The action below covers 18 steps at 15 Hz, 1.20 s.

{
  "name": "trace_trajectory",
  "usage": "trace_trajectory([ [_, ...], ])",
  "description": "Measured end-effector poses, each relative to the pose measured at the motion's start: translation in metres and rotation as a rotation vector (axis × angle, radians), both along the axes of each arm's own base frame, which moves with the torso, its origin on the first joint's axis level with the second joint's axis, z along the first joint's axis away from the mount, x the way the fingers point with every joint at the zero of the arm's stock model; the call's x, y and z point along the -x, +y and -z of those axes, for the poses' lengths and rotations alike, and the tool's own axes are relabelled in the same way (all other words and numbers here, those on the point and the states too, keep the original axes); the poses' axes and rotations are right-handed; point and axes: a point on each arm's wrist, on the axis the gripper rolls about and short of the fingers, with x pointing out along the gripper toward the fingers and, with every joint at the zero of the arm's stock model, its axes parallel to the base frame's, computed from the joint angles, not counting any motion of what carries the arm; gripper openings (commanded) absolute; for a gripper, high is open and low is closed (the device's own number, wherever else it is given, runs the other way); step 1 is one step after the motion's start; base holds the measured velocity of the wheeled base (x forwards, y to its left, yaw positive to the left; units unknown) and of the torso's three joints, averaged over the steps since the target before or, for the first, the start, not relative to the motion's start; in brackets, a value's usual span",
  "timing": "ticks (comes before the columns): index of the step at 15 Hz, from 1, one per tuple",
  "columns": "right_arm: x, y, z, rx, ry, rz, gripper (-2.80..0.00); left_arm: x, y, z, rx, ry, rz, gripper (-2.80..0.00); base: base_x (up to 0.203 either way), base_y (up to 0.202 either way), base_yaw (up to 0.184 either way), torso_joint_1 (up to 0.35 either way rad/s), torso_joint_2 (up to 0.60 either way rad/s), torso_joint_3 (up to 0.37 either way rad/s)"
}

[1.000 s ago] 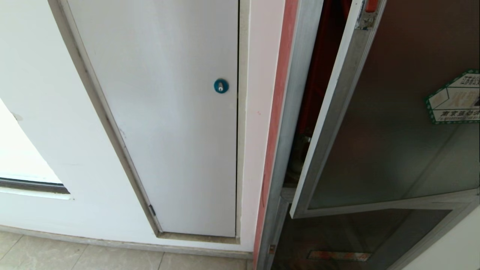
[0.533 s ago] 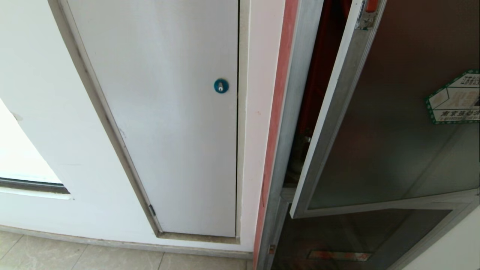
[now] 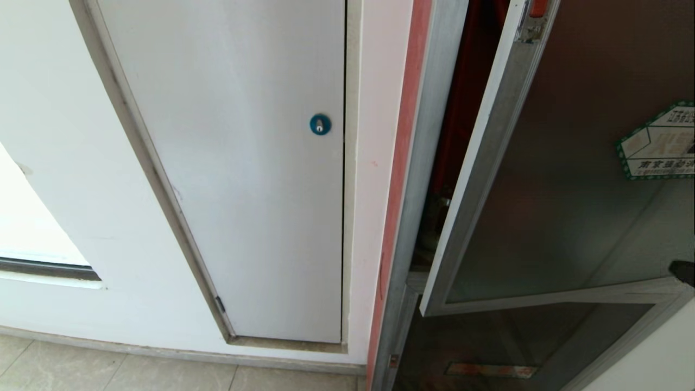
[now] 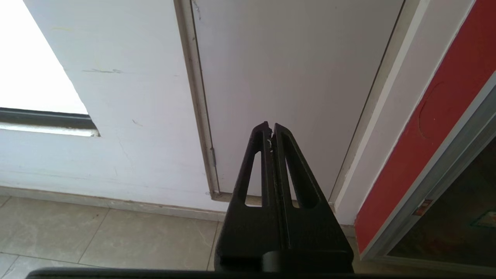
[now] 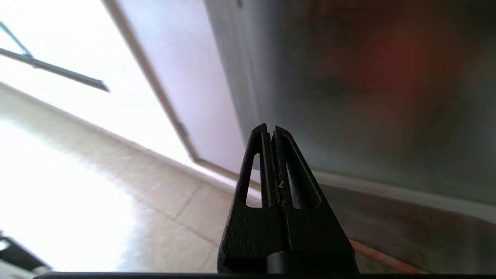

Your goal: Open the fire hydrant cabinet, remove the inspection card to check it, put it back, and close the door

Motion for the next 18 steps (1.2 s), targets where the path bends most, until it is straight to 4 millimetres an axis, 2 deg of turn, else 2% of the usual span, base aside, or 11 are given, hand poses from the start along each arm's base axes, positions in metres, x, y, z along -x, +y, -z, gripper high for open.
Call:
trace_trajectory([
  [8, -0.054, 0.026, -0.038, -0.036, 0.062, -0.258, -2.80, 0.000, 0.000, 0.000, 0.000, 0.000, 0.000, -2.80, 0.000, 0.000, 0.000, 0.000, 0.00, 0.000],
  [18, -0.104, 0.060, -0.049, -0.032, 0.118, -0.381, -2.80, 0.000, 0.000, 0.000, 0.001, 0.000, 0.000, -2.80, 0.000, 0.000, 0.000, 0.000, 0.00, 0.000],
])
